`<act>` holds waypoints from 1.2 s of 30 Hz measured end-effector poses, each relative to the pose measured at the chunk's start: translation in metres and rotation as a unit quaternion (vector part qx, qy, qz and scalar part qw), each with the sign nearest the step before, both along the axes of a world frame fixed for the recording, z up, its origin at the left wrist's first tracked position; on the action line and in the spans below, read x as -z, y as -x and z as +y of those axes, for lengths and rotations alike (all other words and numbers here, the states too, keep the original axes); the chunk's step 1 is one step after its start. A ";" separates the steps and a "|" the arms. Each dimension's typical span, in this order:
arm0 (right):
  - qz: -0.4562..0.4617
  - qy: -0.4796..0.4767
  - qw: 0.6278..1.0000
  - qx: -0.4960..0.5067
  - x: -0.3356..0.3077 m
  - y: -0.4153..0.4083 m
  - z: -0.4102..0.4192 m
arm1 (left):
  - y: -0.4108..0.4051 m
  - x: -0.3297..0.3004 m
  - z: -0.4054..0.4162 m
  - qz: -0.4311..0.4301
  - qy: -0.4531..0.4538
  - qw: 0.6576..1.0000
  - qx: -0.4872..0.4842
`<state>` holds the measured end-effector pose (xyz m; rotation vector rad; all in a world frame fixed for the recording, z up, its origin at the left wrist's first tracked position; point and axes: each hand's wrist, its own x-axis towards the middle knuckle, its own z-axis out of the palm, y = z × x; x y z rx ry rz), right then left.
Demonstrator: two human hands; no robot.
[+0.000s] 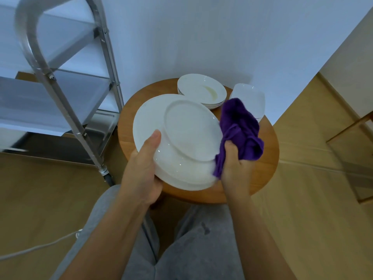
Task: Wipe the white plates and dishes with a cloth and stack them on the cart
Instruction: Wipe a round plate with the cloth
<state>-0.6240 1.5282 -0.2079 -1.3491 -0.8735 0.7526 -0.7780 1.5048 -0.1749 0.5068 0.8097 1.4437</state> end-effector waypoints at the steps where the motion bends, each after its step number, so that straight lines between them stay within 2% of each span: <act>1: 0.008 0.015 1.000 0.006 0.003 -0.008 0.008 | 0.002 -0.003 0.000 0.028 -0.008 1.000 -0.002; 4: 0.005 0.055 0.996 0.075 0.009 -0.018 0.018 | 0.006 -0.018 0.004 0.203 -0.045 0.978 -0.017; 6: 0.021 0.053 0.993 0.106 0.012 -0.023 0.018 | 0.008 -0.025 0.018 0.376 -0.077 0.923 -0.010; 7: 0.035 0.048 0.993 0.103 0.012 -0.025 0.018 | 0.008 -0.025 0.028 0.474 -0.092 0.876 0.005; 9: 0.037 0.058 0.994 0.089 0.014 -0.030 0.019 | 0.009 -0.022 0.053 0.649 -0.121 0.750 0.035; 10: 0.036 0.067 0.994 0.078 0.012 -0.030 0.018 | 0.010 -0.021 0.066 0.708 -0.142 0.691 0.048; 12: 0.014 0.074 0.996 0.055 0.014 -0.033 0.019 | 0.012 -0.017 0.092 0.780 -0.185 0.592 0.079; 15: -0.048 0.087 0.994 0.037 0.017 -0.037 0.022 | 0.007 -0.007 0.120 0.853 -0.211 0.463 0.112; 19: -0.040 0.093 0.994 0.036 0.018 -0.039 0.028 | -0.002 0.022 0.136 0.890 -0.229 0.371 0.134; 22: -0.071 0.077 0.994 0.022 0.018 -0.037 0.029 | -0.003 0.039 0.142 0.893 -0.256 0.327 0.173; 25: -0.093 0.071 0.993 0.009 0.024 -0.039 0.033 | -0.005 0.049 0.146 0.887 -0.287 0.310 0.184; 29: -0.074 0.084 0.994 0.010 0.028 -0.040 0.036 | -0.010 0.056 0.148 0.880 -0.301 0.311 0.197; 32: -0.077 0.094 0.993 0.011 0.031 -0.040 0.036 | -0.009 0.064 0.149 0.882 -0.270 0.308 0.235; 34: -0.076 0.102 0.992 0.015 0.034 -0.042 0.037 | -0.004 0.068 0.149 0.881 -0.236 0.324 0.251; 36: -0.072 0.113 0.991 0.010 0.036 -0.042 0.038 | -0.002 0.070 0.150 0.869 -0.219 0.356 0.265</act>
